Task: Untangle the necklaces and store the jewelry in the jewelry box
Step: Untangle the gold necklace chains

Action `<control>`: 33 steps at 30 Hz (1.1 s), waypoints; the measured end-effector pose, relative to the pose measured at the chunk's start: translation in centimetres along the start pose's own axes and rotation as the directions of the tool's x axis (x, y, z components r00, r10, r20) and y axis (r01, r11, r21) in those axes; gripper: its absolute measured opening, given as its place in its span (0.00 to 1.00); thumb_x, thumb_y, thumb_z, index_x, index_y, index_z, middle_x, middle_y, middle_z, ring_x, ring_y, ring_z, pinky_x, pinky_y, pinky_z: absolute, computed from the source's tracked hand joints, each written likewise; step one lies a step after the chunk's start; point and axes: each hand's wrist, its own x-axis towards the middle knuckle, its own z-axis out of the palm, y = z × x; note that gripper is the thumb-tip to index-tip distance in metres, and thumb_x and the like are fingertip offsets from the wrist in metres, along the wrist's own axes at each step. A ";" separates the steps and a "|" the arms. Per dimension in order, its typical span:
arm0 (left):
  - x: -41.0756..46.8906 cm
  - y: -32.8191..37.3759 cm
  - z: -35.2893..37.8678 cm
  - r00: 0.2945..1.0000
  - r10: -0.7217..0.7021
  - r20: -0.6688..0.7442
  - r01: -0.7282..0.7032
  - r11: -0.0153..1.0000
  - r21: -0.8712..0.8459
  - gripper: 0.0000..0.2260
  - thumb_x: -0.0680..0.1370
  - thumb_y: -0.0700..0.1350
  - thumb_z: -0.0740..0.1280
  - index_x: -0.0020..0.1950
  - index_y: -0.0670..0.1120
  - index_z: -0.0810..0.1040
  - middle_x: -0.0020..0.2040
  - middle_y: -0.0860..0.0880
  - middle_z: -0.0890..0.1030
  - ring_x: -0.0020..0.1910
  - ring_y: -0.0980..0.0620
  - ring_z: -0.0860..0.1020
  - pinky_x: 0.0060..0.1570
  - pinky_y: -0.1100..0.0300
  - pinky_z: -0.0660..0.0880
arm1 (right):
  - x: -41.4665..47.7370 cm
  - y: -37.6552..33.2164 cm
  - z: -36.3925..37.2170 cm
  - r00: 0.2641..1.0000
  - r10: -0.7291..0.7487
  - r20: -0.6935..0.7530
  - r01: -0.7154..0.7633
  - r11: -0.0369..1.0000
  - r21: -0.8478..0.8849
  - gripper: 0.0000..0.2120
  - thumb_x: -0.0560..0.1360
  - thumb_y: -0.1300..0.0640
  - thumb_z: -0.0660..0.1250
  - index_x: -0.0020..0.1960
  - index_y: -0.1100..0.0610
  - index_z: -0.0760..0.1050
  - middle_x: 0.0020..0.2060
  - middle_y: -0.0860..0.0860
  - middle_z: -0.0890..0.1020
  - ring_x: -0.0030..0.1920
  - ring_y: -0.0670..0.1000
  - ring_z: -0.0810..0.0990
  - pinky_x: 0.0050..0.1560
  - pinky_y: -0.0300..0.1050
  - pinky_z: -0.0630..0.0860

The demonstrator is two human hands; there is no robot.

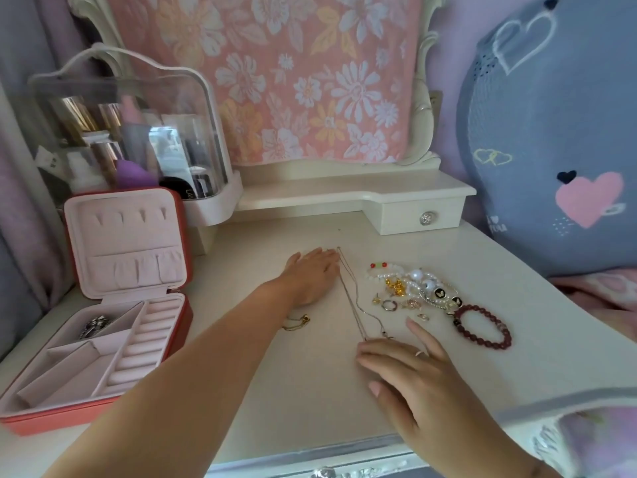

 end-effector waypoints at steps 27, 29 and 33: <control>2.7 1.2 0.2 0.999 0.004 0.044 -0.006 0.999 0.045 0.22 0.85 0.51 0.43 0.80 0.52 0.50 0.80 0.56 0.48 0.78 0.56 0.44 0.75 0.50 0.36 | -1.5 0.1 -0.5 0.977 0.135 -0.166 -0.139 0.990 -0.013 0.21 0.81 0.50 0.52 0.53 0.56 0.83 0.52 0.46 0.83 0.54 0.40 0.75 0.70 0.36 0.61; 2.8 1.3 0.2 0.999 -0.002 0.044 0.000 0.999 0.045 0.22 0.85 0.51 0.43 0.80 0.52 0.49 0.80 0.56 0.48 0.78 0.56 0.44 0.75 0.50 0.36 | -1.5 0.1 -0.5 0.976 0.130 -0.177 -0.136 0.991 -0.022 0.19 0.80 0.51 0.54 0.52 0.56 0.83 0.52 0.46 0.83 0.54 0.41 0.75 0.70 0.36 0.62; 2.7 1.4 0.1 0.999 -0.010 0.044 0.009 0.999 0.037 0.22 0.85 0.51 0.43 0.80 0.52 0.49 0.80 0.56 0.48 0.78 0.56 0.44 0.75 0.49 0.36 | -1.6 0.1 -0.5 0.972 0.133 -0.194 -0.140 0.990 -0.022 0.15 0.74 0.55 0.60 0.51 0.57 0.83 0.51 0.47 0.83 0.53 0.41 0.75 0.69 0.36 0.62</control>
